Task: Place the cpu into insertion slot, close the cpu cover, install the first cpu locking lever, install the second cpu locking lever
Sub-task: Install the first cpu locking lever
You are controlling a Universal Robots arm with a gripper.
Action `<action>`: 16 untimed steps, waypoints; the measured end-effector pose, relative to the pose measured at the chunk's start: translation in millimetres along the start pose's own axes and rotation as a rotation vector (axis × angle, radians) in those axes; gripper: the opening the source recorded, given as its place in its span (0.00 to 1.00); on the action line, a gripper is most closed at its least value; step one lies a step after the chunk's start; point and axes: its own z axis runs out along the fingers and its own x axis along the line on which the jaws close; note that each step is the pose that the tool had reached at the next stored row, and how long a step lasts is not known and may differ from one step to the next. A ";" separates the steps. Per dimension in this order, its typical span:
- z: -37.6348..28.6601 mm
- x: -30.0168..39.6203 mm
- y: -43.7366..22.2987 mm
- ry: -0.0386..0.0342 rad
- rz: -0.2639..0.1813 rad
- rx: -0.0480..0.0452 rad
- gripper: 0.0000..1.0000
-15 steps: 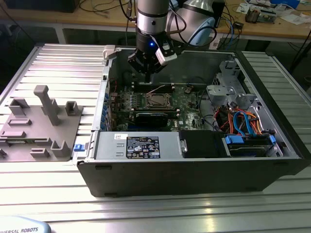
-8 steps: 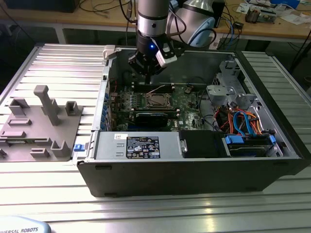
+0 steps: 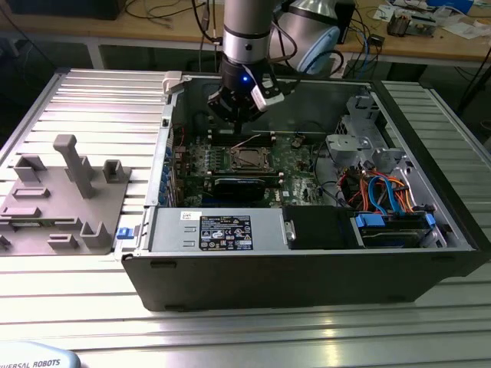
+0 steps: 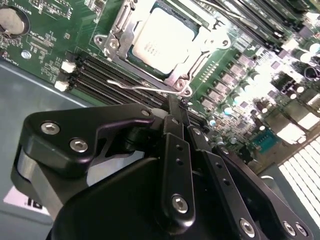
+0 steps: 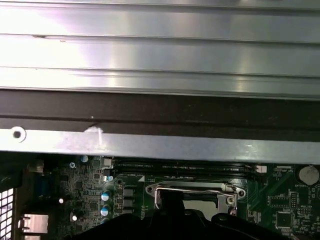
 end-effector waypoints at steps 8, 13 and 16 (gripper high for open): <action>12.3 -8.3 1.7 0.0000 0.000 0.0001 0.11; 17.6 -8.9 4.3 0.0013 -0.039 0.0008 0.11; 19.7 -9.2 7.4 0.0014 -0.047 0.0007 0.11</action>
